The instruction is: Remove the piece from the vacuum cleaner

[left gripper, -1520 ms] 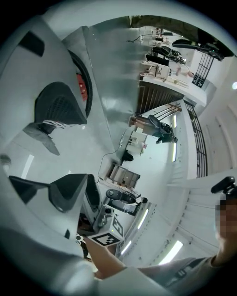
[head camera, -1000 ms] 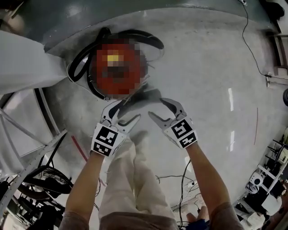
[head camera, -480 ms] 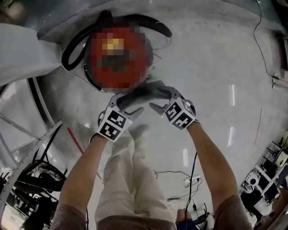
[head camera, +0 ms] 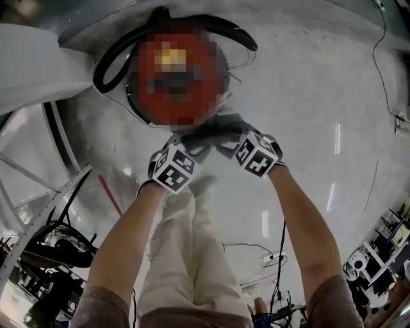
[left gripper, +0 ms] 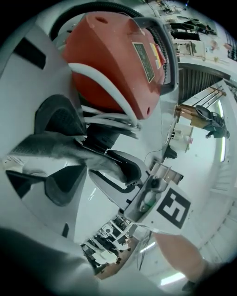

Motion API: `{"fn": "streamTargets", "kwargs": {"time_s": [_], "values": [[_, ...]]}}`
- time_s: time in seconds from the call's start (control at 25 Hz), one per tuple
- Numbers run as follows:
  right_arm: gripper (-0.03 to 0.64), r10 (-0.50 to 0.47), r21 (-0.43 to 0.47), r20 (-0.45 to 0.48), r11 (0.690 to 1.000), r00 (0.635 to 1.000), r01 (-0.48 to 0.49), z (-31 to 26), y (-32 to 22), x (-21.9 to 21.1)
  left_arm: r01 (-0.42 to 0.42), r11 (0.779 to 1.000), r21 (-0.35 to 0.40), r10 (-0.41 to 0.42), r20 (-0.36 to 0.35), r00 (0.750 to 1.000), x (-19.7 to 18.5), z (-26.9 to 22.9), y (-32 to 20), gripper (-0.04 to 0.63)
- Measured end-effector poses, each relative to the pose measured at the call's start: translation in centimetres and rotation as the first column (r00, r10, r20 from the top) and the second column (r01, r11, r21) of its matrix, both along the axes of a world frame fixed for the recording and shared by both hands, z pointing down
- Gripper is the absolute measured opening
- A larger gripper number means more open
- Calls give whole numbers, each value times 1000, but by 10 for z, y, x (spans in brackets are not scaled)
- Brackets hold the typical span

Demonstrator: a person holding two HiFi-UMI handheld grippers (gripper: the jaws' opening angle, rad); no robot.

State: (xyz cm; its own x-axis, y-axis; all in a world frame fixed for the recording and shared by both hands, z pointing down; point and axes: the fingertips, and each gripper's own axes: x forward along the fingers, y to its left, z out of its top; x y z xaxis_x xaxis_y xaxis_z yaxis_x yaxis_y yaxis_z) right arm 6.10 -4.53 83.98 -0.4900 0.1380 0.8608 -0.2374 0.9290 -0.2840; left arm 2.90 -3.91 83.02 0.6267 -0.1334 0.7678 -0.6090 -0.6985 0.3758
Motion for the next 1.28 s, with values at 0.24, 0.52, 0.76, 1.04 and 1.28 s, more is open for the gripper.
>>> {"fn": "streamTargets", "kwargs": {"time_s": [0.24,0.52,0.76,1.04,1.28], "values": [[224,38,-29,6,999,999,-38,6,2,2,6,999,-46,-6,-19,1000,2,7,3,192],[209,69,-39,14,997,998,-68,4,4,6,9,999,-44,-10,-20,1000,4,5,3,187],[175,146,-62,2,987,989,-146,4,9,9,27,997,-77,-29,-21,999,5,6,9,151],[141,227,-57,12,972,974,-226,11,9,13,64,993,-99,-64,0,998,4,5,13,107],[112,291,-32,-10,956,957,-292,11,14,14,89,991,-103,-88,15,996,-1,5,18,89]]}}
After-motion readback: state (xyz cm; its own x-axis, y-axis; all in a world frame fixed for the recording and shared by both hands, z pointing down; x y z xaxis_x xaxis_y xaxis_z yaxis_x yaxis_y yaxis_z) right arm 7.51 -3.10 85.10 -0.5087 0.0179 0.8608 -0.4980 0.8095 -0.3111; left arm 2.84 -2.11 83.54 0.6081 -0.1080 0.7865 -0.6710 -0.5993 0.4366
